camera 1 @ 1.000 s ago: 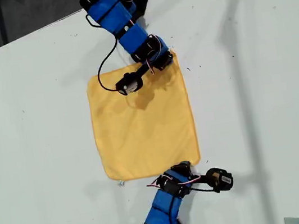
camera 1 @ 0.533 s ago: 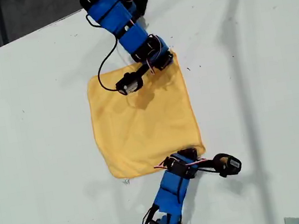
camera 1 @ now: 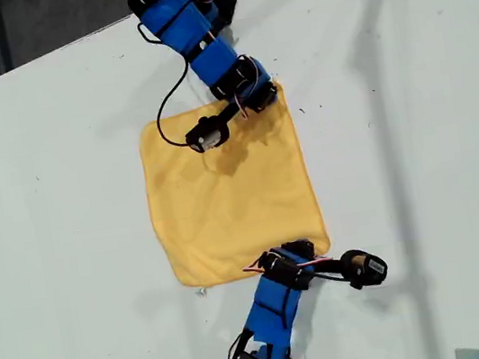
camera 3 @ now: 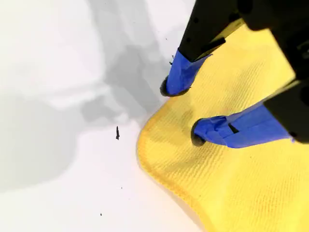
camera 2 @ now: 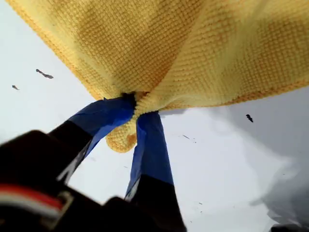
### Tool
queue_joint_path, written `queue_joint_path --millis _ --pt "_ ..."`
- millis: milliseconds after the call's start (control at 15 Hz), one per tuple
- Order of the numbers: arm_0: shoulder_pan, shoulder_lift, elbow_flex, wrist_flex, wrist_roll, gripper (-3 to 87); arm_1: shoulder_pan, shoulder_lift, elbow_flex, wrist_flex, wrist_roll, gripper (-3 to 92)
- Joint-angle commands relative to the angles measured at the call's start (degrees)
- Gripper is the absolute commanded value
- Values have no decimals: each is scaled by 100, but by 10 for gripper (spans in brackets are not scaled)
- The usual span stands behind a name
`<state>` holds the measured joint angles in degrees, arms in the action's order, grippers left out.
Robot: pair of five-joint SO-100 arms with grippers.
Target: Grasp corners of a square towel and fold twice.
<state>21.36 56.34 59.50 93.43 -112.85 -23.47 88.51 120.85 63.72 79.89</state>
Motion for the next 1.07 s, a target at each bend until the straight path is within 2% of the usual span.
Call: queue_joint_path --millis 0,133,400,467,533,600,667,867,1000 --pt "26 149 -272 -246 176 170 -70 18 18 -62 -9 -1" --pt "53 -105 -272 -606 167 174 -62 9 18 -97 -26 -1" --pt "308 -571 -167 -923 -501 183 -149 44 9 -79 18 -1" --pt "343 -677 -62 -1230 -475 162 -158 53 -18 -79 18 -1" --pt "343 -765 35 -1433 -475 36 -176 53 -53 -79 18 -1" --pt "369 -721 220 -1591 -545 -14 -202 53 -105 -53 18 -1" --pt "378 -712 255 -1626 -536 -13 -220 53 -149 -18 18 -1" --pt "369 -668 220 -1468 -316 -13 -237 88 -176 18 26 -1" --pt "352 -404 -264 -554 -193 -13 -255 290 -264 158 62 -1"
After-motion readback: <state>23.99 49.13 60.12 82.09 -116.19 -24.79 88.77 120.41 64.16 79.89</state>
